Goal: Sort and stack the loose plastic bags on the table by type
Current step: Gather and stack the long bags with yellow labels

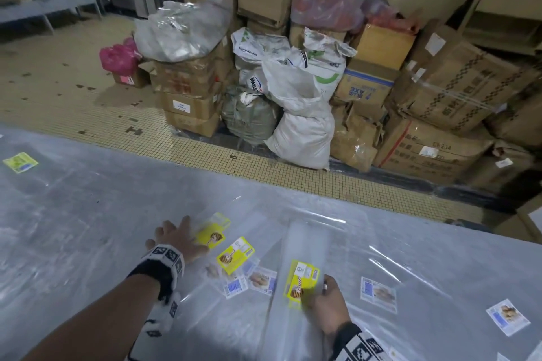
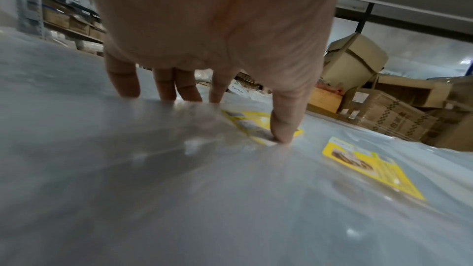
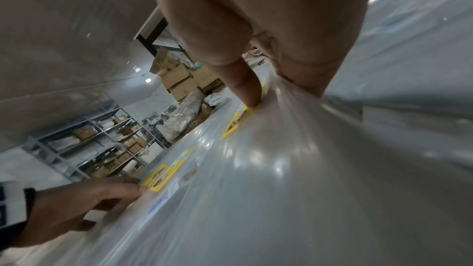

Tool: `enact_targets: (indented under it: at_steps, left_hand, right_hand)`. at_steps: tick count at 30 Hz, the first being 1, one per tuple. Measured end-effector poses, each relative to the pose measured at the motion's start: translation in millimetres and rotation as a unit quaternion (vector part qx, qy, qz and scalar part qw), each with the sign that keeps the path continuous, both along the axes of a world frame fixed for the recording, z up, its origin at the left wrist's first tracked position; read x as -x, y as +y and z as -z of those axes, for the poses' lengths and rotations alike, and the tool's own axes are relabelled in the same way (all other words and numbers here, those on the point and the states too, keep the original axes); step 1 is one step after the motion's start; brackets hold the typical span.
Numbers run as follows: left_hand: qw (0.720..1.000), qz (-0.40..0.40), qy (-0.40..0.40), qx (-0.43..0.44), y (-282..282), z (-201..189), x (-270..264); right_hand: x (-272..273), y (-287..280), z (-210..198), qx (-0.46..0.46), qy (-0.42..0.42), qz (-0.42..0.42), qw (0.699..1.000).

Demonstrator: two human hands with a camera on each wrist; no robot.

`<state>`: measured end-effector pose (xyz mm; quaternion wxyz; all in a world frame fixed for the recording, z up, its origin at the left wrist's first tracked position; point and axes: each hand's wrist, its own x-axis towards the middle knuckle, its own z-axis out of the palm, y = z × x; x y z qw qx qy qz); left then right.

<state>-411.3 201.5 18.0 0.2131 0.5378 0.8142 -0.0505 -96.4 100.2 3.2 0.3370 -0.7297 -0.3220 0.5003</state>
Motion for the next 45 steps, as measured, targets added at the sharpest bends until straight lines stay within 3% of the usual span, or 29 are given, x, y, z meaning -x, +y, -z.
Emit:
enact_targets:
  at_steps: [7,11,12,15,17,23,28,33,41,45]
  left_hand:
    - [0.999,-0.018,-0.022,-0.022,-21,8,-9]
    - [0.997,-0.038,-0.037,-0.049,-33,13,-15]
    - [0.997,-0.043,-0.040,-0.051,-37,13,-17]
    - [0.996,-0.052,-0.049,-0.060,-47,16,-19]
    - [0.995,-0.057,-0.052,-0.067,-53,16,-19]
    - [0.994,-0.060,-0.049,-0.083,-72,23,-17]
    - [0.989,-0.084,-0.083,-0.093,-87,25,-19]
    - [0.987,-0.083,-0.108,-0.088,-92,29,-23]
    - [0.943,-0.181,-0.257,-0.107,-100,30,-13]
    - [0.924,-0.208,-0.297,-0.121,-104,23,-12]
  right_hand:
    - [5,3,-15,0.025,-0.181,-0.069,0.981]
    - [23,4,-26,0.007,-0.352,-0.114,0.929]
    - [30,7,-25,-0.017,-0.346,-0.139,0.928]
    - [63,16,-22,-0.060,-0.215,-0.240,0.945]
    - [85,22,-28,-0.048,-0.195,-0.281,0.938]
    - [129,28,-25,0.002,-0.311,-0.360,0.880]
    - [145,29,-15,-0.029,-0.296,-0.355,0.886]
    - [147,30,-11,-0.052,-0.197,-0.334,0.920]
    - [144,31,7,-0.094,-0.073,-0.295,0.948]
    - [144,30,1,-0.110,-0.069,-0.235,0.963]
